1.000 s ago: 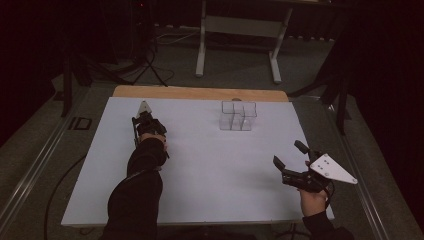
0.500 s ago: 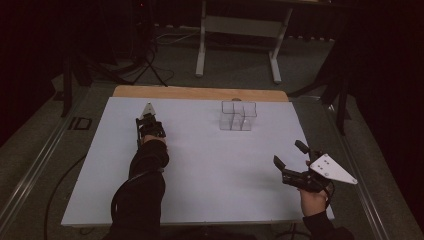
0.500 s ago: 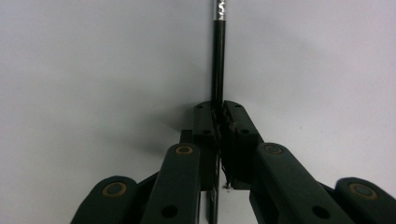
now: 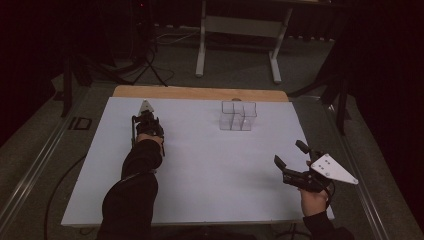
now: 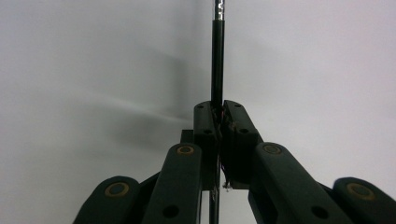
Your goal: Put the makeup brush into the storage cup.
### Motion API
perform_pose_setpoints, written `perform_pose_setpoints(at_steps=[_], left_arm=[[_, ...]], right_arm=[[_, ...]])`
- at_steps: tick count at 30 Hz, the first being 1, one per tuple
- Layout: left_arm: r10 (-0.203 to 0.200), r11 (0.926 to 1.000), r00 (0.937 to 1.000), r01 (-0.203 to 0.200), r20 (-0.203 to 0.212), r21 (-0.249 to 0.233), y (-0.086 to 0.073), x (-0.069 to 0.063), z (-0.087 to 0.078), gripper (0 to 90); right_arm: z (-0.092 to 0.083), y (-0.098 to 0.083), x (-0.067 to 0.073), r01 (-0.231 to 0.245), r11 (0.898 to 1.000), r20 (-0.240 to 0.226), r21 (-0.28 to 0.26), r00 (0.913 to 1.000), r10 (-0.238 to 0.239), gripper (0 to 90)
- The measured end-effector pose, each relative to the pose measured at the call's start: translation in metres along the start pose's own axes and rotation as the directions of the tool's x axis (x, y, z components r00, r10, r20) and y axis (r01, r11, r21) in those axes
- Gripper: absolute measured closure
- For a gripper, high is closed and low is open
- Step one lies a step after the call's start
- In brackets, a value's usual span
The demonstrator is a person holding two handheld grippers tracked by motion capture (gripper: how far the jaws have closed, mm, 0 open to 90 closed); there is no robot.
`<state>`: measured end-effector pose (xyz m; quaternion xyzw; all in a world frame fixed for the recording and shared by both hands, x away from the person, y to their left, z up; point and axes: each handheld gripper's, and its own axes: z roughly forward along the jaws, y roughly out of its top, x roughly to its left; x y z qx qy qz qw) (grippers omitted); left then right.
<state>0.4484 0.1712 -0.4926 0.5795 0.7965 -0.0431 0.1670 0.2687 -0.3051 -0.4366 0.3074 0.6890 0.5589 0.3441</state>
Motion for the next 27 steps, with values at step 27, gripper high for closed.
perform_pose_setpoints(at_steps=[27], left_arm=[[0.227, 0.9738, 0.9394, -0.218, 0.257, -0.065, -0.042, -0.001, -0.04, 85.8]], right_arm=[[0.004, -0.003, 0.003, -0.005, 1.0, -0.011, 0.023, 0.9999, 0.005, 13.5]])
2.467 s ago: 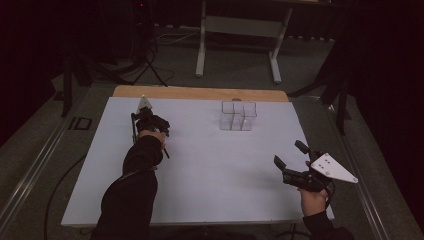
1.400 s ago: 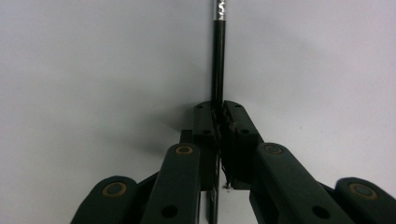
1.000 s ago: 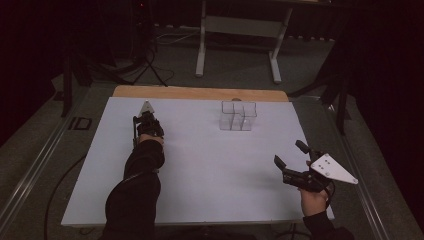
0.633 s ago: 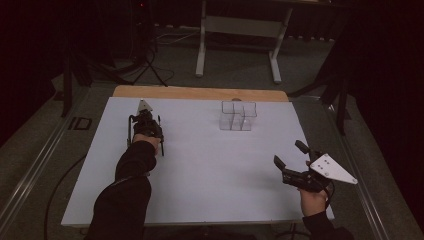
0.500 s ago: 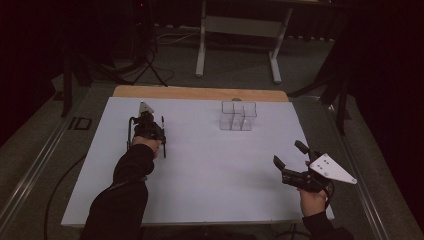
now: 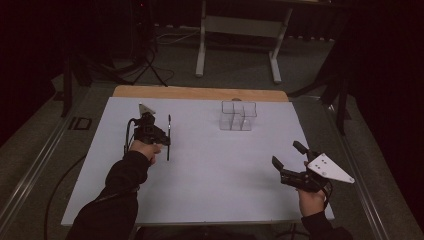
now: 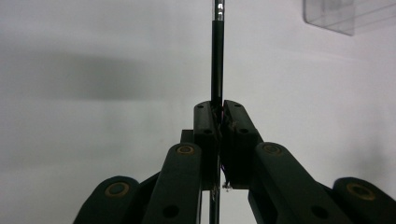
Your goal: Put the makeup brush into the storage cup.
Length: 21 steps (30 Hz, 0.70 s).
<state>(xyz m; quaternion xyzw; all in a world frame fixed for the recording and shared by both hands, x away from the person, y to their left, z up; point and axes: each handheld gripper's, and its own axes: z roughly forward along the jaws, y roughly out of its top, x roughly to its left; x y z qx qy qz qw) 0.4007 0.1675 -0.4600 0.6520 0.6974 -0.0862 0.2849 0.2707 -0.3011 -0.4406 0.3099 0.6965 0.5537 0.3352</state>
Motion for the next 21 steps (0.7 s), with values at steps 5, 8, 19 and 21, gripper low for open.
perform_pose_setpoints(at_steps=[5, 8, 19, 21], left_arm=[[0.055, 0.9982, 0.9972, -0.053, 0.051, -0.027, -0.011, -0.009, -0.007, 85.8], [0.079, 0.9964, 0.9936, -0.076, 0.081, -0.039, -0.016, -0.014, -0.008, 85.8], [0.181, 0.9816, 0.9659, -0.166, 0.185, -0.095, -0.038, -0.029, -0.003, 85.8], [0.204, 0.9766, 0.9549, -0.182, 0.216, -0.114, -0.043, -0.028, -0.001, 85.8]], right_arm=[[0.001, -0.001, 0.0, -0.01, 1.0, -0.007, 0.006, 0.9999, 0.01, 13.5], [0.003, -0.002, 0.001, -0.012, 1.0, -0.016, 0.014, 0.9998, 0.013, 13.5], [0.006, 0.002, 0.008, 0.012, 1.0, -0.036, 0.011, 0.9993, -0.012, 13.5], [0.009, 0.006, 0.01, 0.01, 1.0, -0.052, 0.01, 0.9986, -0.01, 13.4]])
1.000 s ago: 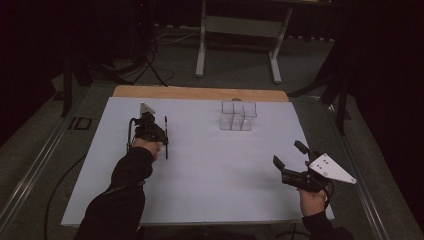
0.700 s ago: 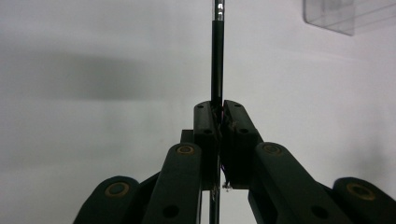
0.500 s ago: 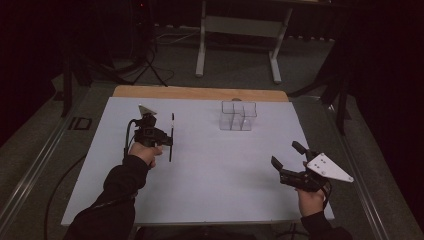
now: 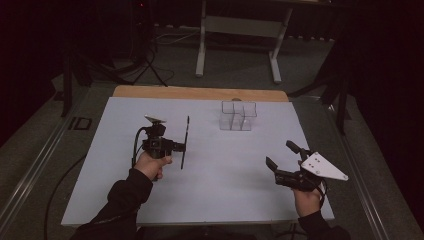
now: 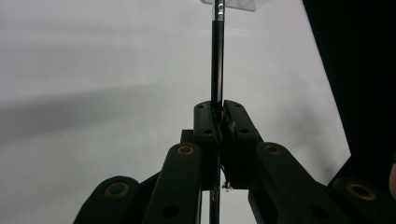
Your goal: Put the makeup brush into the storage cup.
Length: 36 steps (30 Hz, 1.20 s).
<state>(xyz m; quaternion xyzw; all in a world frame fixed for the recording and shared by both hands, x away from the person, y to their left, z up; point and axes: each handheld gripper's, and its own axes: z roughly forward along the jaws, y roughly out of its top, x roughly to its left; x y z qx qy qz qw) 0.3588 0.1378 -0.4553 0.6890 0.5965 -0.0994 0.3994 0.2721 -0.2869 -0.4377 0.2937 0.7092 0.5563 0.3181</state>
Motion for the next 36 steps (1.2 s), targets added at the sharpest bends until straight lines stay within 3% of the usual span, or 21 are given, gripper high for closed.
perform_pose_setpoints(at_steps=[3, 5, 7, 8, 12, 15, 17, 21, 22, 23, 24, 26, 27, 28, 29, 30, 31, 33, 34, 35, 36], left_arm=[[0.015, 0.9998, 0.9991, -0.015, 0.04, -0.014, -0.005, -0.001, 0.001, 85.8], [0.066, 0.9972, 0.9952, -0.063, 0.072, -0.04, -0.008, -0.004, 0.0, 85.8], [0.106, 0.9936, 0.992, -0.104, 0.068, -0.045, -0.009, -0.008, 0.0, 85.8], [0.117, 0.992, 0.9884, -0.111, 0.097, -0.059, -0.01, -0.009, -0.001, 85.8], [0.179, 0.983, 0.9753, -0.171, 0.13, -0.067, -0.012, -0.015, 0.002, 85.8], [0.223, 0.9737, 0.9621, -0.212, 0.157, -0.083, -0.015, -0.019, 0.005, 85.8], [0.233, 0.9704, 0.9544, -0.216, 0.186, -0.108, -0.017, -0.02, 0.006, 85.7], [0.268, 0.9613, 0.9416, -0.247, 0.204, -0.122, -0.019, -0.023, 0.01, 85.7], [0.276, 0.9586, 0.9365, -0.252, 0.216, -0.133, -0.019, -0.024, 0.01, 85.8], [0.285, 0.9564, 0.9317, -0.261, 0.225, -0.131, -0.019, -0.025, 0.01, 85.7], [0.293, 0.9533, 0.9324, -0.267, 0.212, -0.142, -0.019, -0.026, 0.01, 85.8], [0.312, 0.9465, 0.9214, -0.281, 0.231, -0.159, -0.02, -0.028, 0.009, 85.7], [0.315, 0.9447, 0.9209, -0.282, 0.229, -0.168, -0.02, -0.028, 0.009, 85.7], [0.331, 0.9388, 0.9106, -0.291, 0.248, -0.184, -0.02, -0.028, 0.008, 85.7], [0.344, 0.9333, 0.9073, -0.302, 0.242, -0.194, -0.02, -0.03, 0.008, 85.7], [0.352, 0.9297, 0.9044, -0.308, 0.241, -0.201, -0.021, -0.031, 0.008, 85.7], [0.361, 0.9259, 0.8962, -0.312, 0.257, -0.213, -0.021, -0.031, 0.007, 85.7], [0.377, 0.9206, 0.8867, -0.328, 0.267, -0.212, -0.021, -0.034, 0.008, 85.7], [0.387, 0.9166, 0.8797, -0.334, 0.276, -0.219, -0.022, -0.035, 0.008, 85.7], [0.392, 0.9142, 0.8787, -0.339, 0.273, -0.223, -0.022, -0.036, 0.009, 85.7], [0.396, 0.9135, 0.8741, -0.345, 0.281, -0.216, -0.022, -0.038, 0.011, 85.7]], right_arm=[[0.002, 0.003, 0.002, -0.011, 1.0, -0.014, 0.009, 0.9998, 0.011, 13.4], [0.007, 0.009, 0.007, -0.024, 0.999, -0.052, 0.021, 0.9983, 0.025, 13.4], [0.011, 0.013, 0.008, -0.051, 0.998, -0.079, 0.028, 0.9954, 0.053, 13.4], [0.015, 0.015, 0.008, -0.058, 0.997, -0.086, 0.043, 0.9944, 0.061, 13.4], [0.027, 0.023, 0.007, -0.096, 0.991, -0.107, 0.088, 0.9887, 0.105, 13.4], [0.033, 0.029, 0.004, -0.139, 0.988, -0.158, 0.069, 0.9762, 0.149, 13.4], [0.037, 0.035, 0.004, -0.168, 0.984, -0.2, 0.064, 0.9636, 0.177, 13.4], [0.049, 0.046, 0.006, -0.225, 0.969, -0.225, 0.105, 0.9435, 0.243, 13.4], [0.052, 0.048, 0.006, -0.242, 0.964, -0.235, 0.114, 0.936, 0.263, 13.5], [0.055, 0.049, 0.006, -0.262, 0.957, -0.265, 0.123, 0.9209, 0.286, 13.5], [0.058, 0.049, 0.006, -0.279, 0.95, -0.285, 0.136, 0.9078, 0.308, 13.8], [0.065, 0.05, 0.008, -0.286, 0.944, -0.278, 0.164, 0.9048, 0.323, 15.4], [0.068, 0.05, 0.009, -0.291, 0.941, -0.271, 0.172, 0.9045, 0.329, 15.4], [0.07, 0.049, 0.011, -0.292, 0.941, -0.268, 0.172, 0.9049, 0.331, 15.7], [0.073, 0.048, 0.012, -0.29, 0.941, -0.269, 0.174, 0.9051, 0.329, 22.2], [0.075, 0.048, 0.013, -0.298, 0.935, -0.274, 0.192, 0.8987, 0.343, 26.3], [0.078, 0.047, 0.013, -0.305, 0.932, -0.278, 0.197, 0.8937, 0.352, 25.5], [0.083, 0.045, 0.012, -0.334, 0.919, -0.303, 0.208, 0.8718, 0.385, 30.6], [0.085, 0.044, 0.011, -0.354, 0.91, -0.318, 0.216, 0.8559, 0.408, 31.5], [0.088, 0.044, 0.01, -0.386, 0.894, -0.343, 0.227, 0.8279, 0.444, 33.9], [0.091, 0.043, 0.009, -0.403, 0.884, -0.361, 0.237, 0.8082, 0.465, 35.6]])
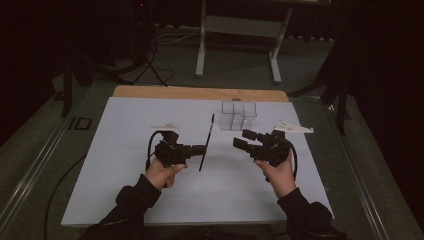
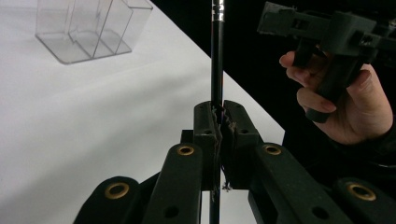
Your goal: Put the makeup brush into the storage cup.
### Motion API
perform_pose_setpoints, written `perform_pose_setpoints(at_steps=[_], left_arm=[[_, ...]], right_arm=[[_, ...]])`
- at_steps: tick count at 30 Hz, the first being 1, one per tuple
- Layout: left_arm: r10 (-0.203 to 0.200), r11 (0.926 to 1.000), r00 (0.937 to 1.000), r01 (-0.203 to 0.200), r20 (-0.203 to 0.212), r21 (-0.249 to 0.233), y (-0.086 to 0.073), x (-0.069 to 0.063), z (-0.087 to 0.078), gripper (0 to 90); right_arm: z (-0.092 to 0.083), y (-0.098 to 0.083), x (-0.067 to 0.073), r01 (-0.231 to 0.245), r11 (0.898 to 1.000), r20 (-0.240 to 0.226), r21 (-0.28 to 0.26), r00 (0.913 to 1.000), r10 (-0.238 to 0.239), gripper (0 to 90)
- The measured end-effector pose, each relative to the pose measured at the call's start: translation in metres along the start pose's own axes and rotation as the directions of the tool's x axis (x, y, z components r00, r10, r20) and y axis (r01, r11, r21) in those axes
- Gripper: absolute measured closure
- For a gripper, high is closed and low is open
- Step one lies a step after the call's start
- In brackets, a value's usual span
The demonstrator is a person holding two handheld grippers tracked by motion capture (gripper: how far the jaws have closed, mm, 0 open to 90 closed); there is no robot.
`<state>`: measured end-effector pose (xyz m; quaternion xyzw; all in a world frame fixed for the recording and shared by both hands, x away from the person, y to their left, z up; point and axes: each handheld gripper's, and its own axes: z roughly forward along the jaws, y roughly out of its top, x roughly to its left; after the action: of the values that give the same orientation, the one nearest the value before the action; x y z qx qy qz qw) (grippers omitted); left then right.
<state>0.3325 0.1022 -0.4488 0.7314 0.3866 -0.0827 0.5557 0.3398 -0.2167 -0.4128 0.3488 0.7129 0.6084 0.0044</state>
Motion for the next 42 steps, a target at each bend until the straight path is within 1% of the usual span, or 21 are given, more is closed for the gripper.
perform_pose_setpoints(at_steps=[2, 4, 6, 7, 8, 9, 10, 11, 16, 17, 19, 21, 22, 23, 27, 28, 31, 32, 34, 38, 42], left_arm=[[0.006, 1.0, 0.9999, -0.006, 0.016, -0.008, -0.001, -0.001, 0.002, 85.7], [0.01, 0.9999, 0.9997, -0.01, 0.021, -0.002, -0.001, -0.001, 0.004, 85.7], [0.019, 0.9998, 0.9988, -0.019, 0.044, -0.009, -0.001, -0.001, 0.007, 85.7], [0.024, 0.9997, 0.999, -0.024, 0.038, -0.011, -0.001, -0.002, 0.008, 85.7], [0.028, 0.9995, 0.9984, -0.027, 0.049, -0.014, -0.001, -0.002, 0.01, 85.7], [0.029, 0.9995, 0.9979, -0.029, 0.057, -0.013, -0.001, -0.002, 0.011, 85.7], [0.032, 0.9994, 0.998, -0.031, 0.055, -0.017, -0.001, -0.002, 0.013, 85.7], [0.033, 0.9993, 0.9964, -0.031, 0.078, -0.019, -0.001, -0.002, 0.014, 85.7], [0.063, 0.998, 0.9936, -0.062, 0.093, -0.016, -0.002, -0.006, 0.02, 85.7], [0.065, 0.9978, 0.9933, -0.064, 0.095, -0.021, -0.002, -0.006, 0.021, 85.7], [0.074, 0.9973, 0.992, -0.073, 0.102, -0.009, -0.003, -0.005, 0.022, 85.7], [0.071, 0.9975, 0.9914, -0.07, 0.11, -0.008, -0.003, -0.005, 0.023, 85.7], [0.068, 0.9977, 0.9919, -0.067, 0.108, -0.011, -0.003, -0.004, 0.024, 85.7], [0.058, 0.9983, 0.9912, -0.056, 0.119, -0.016, -0.003, -0.003, 0.024, 85.7], [0.055, 0.9985, 0.9914, -0.054, 0.119, -0.013, -0.004, 0.001, 0.025, 85.7], [0.054, 0.9985, 0.9911, -0.053, 0.122, -0.01, -0.004, 0.001, 0.026, 85.7], [0.049, 0.9988, 0.9922, -0.05, 0.115, 0.001, -0.005, 0.002, 0.027, 85.6], [0.046, 0.9989, 0.9929, -0.046, 0.11, 0.001, -0.005, 0.002, 0.028, 85.6], [0.043, 0.9988, 0.9933, -0.045, 0.107, 0.021, -0.004, 0.002, 0.031, 85.5], [0.034, 0.9985, 0.9933, -0.039, 0.11, 0.039, -0.002, 0.0, 0.034, 85.0], [0.018, 0.9981, 0.9926, -0.025, 0.12, 0.056, 0.002, -0.001, 0.033, 78.5]], right_arm=[[0.004, 0.001, -0.002, -0.026, 1.0, -0.038, -0.005, 0.9989, 0.026, 38.8], [0.005, 0.001, -0.002, -0.033, 0.999, -0.041, -0.002, 0.9986, 0.033, 41.4], [0.01, 0.002, -0.004, -0.058, 0.998, -0.064, 0.001, 0.9962, 0.058, 45.9], [0.011, 0.002, -0.004, -0.065, 0.998, -0.077, 0.003, 0.9949, 0.065, 47.8], [0.016, 0.002, -0.005, -0.101, 0.995, -0.101, 0.014, 0.9897, 0.102, 50.7], [0.019, 0.003, -0.006, -0.112, 0.994, -0.117, 0.018, 0.9866, 0.113, 51.5], [0.019, 0.003, -0.006, -0.112, 0.994, -0.117, 0.018, 0.9866, 0.113, 51.5], [0.022, 0.003, -0.006, -0.128, 0.992, -0.122, 0.023, 0.9841, 0.13, 52.3], [0.033, 0.002, -0.01, -0.175, 0.984, -0.127, 0.035, 0.9757, 0.178, 55.0], [0.035, 0.001, -0.012, -0.189, 0.981, -0.135, 0.039, 0.972, 0.192, 57.9], [0.037, 0.001, -0.013, -0.191, 0.981, -0.129, 0.042, 0.9724, 0.194, 58.8], [0.041, 0.001, -0.015, -0.213, 0.976, -0.134, 0.051, 0.9666, 0.218, 62.6], [0.041, 0.001, -0.015, -0.218, 0.975, -0.13, 0.054, 0.9661, 0.223, 64.8], [0.044, 0.0, -0.017, -0.229, 0.971, -0.127, 0.065, 0.9635, 0.236, 68.3], [0.047, -0.001, -0.017, -0.23, 0.97, -0.135, 0.075, 0.9617, 0.239, 74.7], [0.048, -0.001, -0.017, -0.218, 0.973, -0.137, 0.078, 0.9643, 0.227, 80.5], [0.049, 0.0, -0.016, -0.209, 0.974, -0.141, 0.084, 0.9654, 0.22, 84.0], [0.049, 0.0, -0.015, -0.185, 0.979, -0.132, 0.084, 0.9719, 0.195, 84.7], [0.05, 0.0, -0.014, -0.174, 0.981, -0.133, 0.087, 0.9738, 0.185, 85.1], [0.052, 0.002, -0.007, -0.1, 0.99, -0.105, 0.099, 0.9884, 0.11, 85.6], [0.048, 0.006, -0.005, -0.058, 0.994, -0.09, 0.096, 0.9937, 0.067, 85.6]])
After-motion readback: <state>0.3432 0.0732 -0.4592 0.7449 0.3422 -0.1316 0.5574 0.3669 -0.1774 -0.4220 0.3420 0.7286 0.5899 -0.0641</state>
